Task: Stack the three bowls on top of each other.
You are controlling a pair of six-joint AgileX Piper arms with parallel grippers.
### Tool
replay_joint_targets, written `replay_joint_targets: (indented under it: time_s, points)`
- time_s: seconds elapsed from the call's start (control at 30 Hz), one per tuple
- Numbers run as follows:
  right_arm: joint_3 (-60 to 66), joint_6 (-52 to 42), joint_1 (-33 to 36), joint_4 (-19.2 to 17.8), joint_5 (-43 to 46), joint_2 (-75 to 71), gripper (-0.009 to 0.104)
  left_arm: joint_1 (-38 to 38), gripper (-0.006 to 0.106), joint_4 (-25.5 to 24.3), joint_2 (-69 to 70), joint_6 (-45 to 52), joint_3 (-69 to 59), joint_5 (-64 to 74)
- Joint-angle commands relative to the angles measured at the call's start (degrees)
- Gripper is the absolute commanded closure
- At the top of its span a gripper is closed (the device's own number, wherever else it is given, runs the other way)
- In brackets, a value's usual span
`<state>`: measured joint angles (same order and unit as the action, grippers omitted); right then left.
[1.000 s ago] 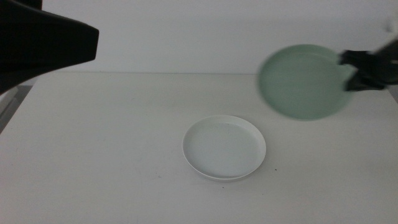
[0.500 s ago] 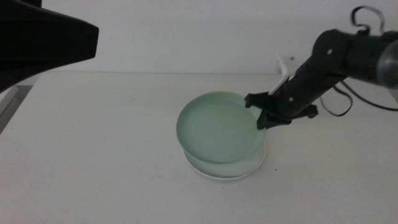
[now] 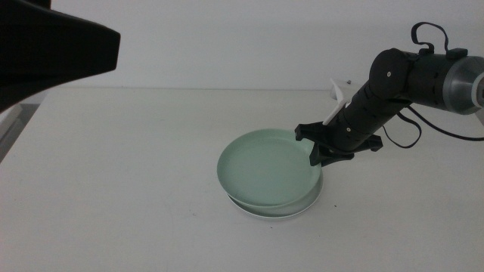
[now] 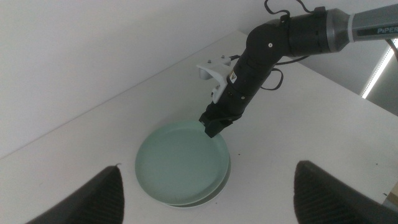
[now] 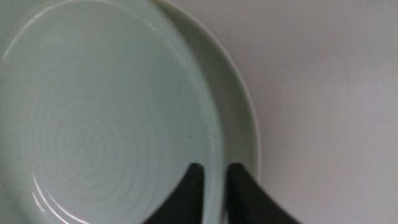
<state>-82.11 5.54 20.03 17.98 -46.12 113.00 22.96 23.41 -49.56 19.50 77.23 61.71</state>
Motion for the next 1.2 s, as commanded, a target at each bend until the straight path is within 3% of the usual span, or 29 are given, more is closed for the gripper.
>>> replay_joint_targets:
  time_s: [0.0, 0.23, 0.33, 0.43, 0.6, 0.93, 1.17]
  points:
    - [-0.5, 0.0, 0.0, -1.6, -0.5, -0.3, 0.077, 0.0, 0.007, 0.5, 0.2, 0.0, 0.0, -0.8]
    - [-0.9, -4.2, 0.0, -3.2, -2.1, -4.7, 0.016, 0.0, 0.007, 0.5, 0.2, 0.0, 0.0, -0.8]
    - [-0.9, -5.5, 0.0, -6.2, -3.1, -10.1, 0.002, 0.0, 0.007, 0.5, 0.2, 0.0, 0.0, -0.8]
    - [-0.8, -5.5, 0.0, -9.1, -5.6, -17.7, 0.002, 0.0, 0.007, 0.5, 0.2, 0.0, 0.0, -0.8]
    - [0.3, -0.6, -0.2, -18.6, -7.1, -31.3, 0.002, 0.0, 0.007, 0.5, 0.2, 0.0, 0.0, -0.8]
    - [15.2, -2.4, -15.5, -18.7, -0.9, -63.4, 0.002, 0.0, 0.007, 0.6, 0.2, 0.0, 0.0, -0.8]
    - [21.3, -4.8, -17.8, -17.0, 4.5, -72.2, 0.002, 0.0, 0.007, 0.6, 0.2, 0.0, 0.0, -0.8]
